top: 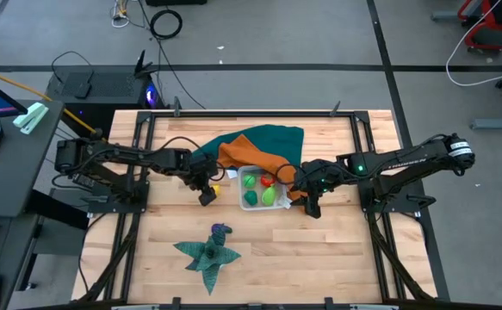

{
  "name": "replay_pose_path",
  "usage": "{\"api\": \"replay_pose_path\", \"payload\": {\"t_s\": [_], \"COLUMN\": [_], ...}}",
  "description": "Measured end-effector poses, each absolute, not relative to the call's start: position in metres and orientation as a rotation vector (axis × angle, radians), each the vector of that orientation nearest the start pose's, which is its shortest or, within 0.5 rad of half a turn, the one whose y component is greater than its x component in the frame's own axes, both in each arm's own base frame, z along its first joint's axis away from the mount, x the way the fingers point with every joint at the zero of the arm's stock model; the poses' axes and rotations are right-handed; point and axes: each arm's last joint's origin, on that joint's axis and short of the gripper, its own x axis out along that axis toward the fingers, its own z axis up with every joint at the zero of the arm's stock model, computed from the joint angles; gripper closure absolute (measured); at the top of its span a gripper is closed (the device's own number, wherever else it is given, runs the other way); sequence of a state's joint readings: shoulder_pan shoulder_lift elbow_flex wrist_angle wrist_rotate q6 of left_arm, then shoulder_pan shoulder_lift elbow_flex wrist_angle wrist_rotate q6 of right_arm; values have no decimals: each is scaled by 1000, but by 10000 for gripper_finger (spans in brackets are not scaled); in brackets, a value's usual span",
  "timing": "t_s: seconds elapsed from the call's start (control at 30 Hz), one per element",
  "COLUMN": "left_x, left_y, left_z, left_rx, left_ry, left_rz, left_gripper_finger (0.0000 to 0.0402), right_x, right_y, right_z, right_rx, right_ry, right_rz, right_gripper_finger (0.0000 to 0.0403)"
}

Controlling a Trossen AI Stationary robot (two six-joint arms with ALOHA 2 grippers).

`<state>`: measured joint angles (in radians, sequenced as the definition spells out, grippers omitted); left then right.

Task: Pick and placing Produce into tupperware
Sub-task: Put the lemon into the transparent bin

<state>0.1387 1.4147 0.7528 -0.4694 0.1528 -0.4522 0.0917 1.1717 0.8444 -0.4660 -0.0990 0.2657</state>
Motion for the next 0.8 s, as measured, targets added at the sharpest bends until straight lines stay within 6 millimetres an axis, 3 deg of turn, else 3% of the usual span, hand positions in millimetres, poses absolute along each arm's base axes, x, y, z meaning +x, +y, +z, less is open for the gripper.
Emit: {"api": "replay_pose_path", "payload": {"t_s": [0.47, 0.8], "left_x": [247, 258], "left_y": [30, 31], "left_z": [173, 159], "left_rx": [-610, -589], "left_ry": [1120, 1122], "left_rz": [283, 275], "left_gripper_finger": [115, 115], "right_x": [235, 236], "right_y": [25, 25], "right_z": [256, 257], "right_rx": [259, 259], "right_ry": [814, 805], "right_rz": [71, 73], "right_gripper_finger": [204, 204]}}
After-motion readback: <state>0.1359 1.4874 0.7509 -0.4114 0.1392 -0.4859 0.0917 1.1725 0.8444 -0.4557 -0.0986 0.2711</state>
